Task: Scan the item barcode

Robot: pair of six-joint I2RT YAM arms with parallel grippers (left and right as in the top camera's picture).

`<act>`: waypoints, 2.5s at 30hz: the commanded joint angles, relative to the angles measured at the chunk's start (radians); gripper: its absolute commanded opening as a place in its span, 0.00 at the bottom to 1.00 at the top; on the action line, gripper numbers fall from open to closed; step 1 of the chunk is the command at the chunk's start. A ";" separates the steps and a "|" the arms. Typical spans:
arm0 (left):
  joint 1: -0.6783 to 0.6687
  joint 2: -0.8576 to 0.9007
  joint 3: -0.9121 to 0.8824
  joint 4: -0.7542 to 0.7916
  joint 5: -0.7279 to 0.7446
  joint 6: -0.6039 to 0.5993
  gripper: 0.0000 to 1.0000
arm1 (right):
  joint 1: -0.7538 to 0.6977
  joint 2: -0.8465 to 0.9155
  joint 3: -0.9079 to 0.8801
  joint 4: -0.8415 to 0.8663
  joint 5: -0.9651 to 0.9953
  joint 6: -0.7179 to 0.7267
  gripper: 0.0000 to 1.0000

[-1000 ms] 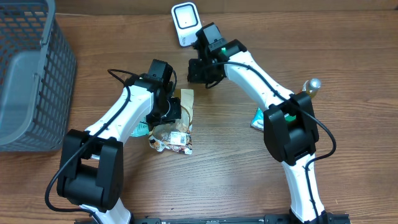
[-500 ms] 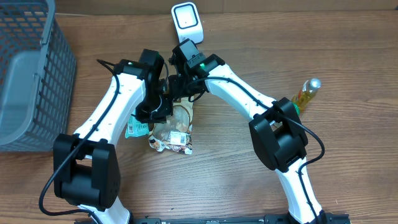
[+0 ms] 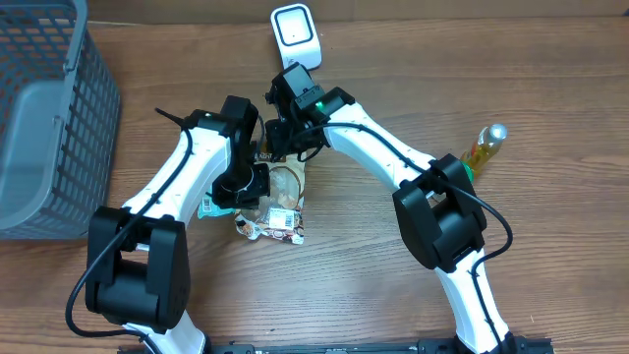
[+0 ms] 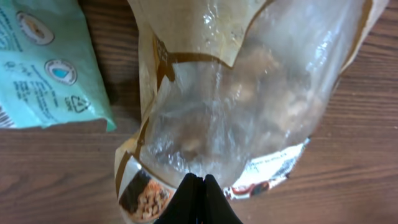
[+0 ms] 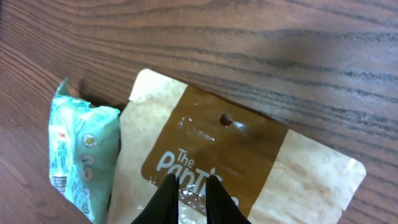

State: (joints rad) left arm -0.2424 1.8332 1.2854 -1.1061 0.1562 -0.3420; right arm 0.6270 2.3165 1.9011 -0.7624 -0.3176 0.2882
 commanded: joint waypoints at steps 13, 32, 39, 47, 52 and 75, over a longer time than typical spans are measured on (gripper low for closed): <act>-0.003 0.011 -0.124 0.163 -0.015 -0.066 0.05 | 0.007 0.000 -0.050 0.024 0.117 -0.008 0.14; -0.037 0.011 -0.134 0.203 -0.063 -0.078 0.07 | 0.008 0.000 -0.050 0.078 0.114 -0.002 0.44; -0.042 0.011 -0.134 0.220 -0.063 -0.077 0.09 | 0.008 0.000 -0.050 0.024 0.121 -0.002 0.43; -0.042 0.011 -0.134 0.261 -0.063 -0.078 0.11 | 0.006 0.000 -0.050 -0.134 0.191 -0.002 0.44; -0.042 0.011 -0.134 0.277 -0.063 -0.078 0.12 | 0.006 0.000 -0.050 -0.248 0.191 -0.002 0.43; -0.042 0.011 -0.134 0.277 -0.063 -0.077 0.19 | -0.038 -0.003 0.001 -0.328 0.206 0.045 0.32</act>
State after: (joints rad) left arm -0.2752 1.8332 1.1633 -0.8326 0.1001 -0.4133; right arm 0.6228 2.3039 1.8240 -1.0672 -0.1261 0.3222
